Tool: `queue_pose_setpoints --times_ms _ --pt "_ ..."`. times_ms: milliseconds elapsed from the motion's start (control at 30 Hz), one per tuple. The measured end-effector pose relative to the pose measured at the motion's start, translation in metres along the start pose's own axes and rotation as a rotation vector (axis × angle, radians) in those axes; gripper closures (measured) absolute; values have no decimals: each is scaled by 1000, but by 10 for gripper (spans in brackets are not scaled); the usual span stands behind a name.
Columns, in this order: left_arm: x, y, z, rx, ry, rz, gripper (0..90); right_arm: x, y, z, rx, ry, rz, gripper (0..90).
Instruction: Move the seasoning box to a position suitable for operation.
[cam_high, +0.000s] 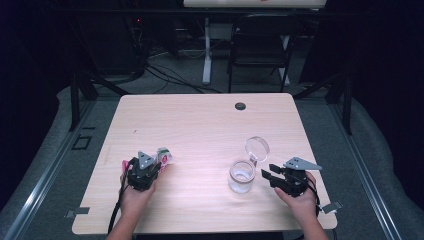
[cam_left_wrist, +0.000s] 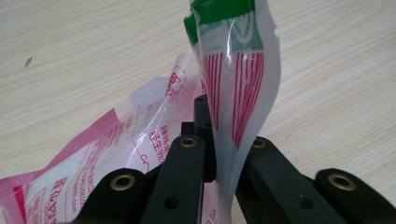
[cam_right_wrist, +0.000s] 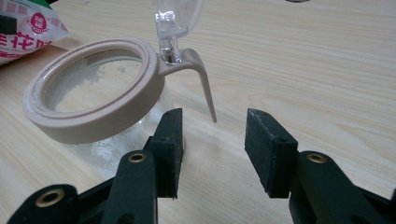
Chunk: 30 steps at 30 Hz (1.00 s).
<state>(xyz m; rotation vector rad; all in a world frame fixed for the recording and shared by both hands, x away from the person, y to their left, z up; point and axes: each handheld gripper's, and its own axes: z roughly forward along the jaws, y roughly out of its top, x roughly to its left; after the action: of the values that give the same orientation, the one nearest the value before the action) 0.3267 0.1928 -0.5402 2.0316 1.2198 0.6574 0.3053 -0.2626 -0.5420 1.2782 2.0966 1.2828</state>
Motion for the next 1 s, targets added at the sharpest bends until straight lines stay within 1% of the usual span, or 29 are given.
queue_pose_setpoints --times_ms 167,300,333,367,400,500,567,667,933,1000 --pt "3 1 -6 -15 -1 -9 900 0 0 0 5 -1 -4 569" --pt "7 2 -15 -38 -2 -28 900 0 0 0 2 0 -1 568" --pt "7 2 -15 -38 -2 -28 900 0 0 0 2 0 -1 568" --pt "10 3 -19 -44 2 -29 900 0 0 0 5 -1 -4 568" --pt "10 3 -20 -51 -2 -40 900 0 0 0 3 0 -3 568" --pt "12 3 -23 -58 0 -45 900 0 0 0 2 0 -1 568" --pt "15 4 -27 -66 3 -48 900 0 0 0 2 -1 -1 567" --pt "19 5 -34 -87 10 -65 900 -1 0 -1 7 -2 -2 567" --pt "27 7 -46 -110 27 -84 900 0 0 -1 3 -3 1 566" --pt "30 8 -49 -124 31 -94 900 -1 0 -1 2 -2 1 566"
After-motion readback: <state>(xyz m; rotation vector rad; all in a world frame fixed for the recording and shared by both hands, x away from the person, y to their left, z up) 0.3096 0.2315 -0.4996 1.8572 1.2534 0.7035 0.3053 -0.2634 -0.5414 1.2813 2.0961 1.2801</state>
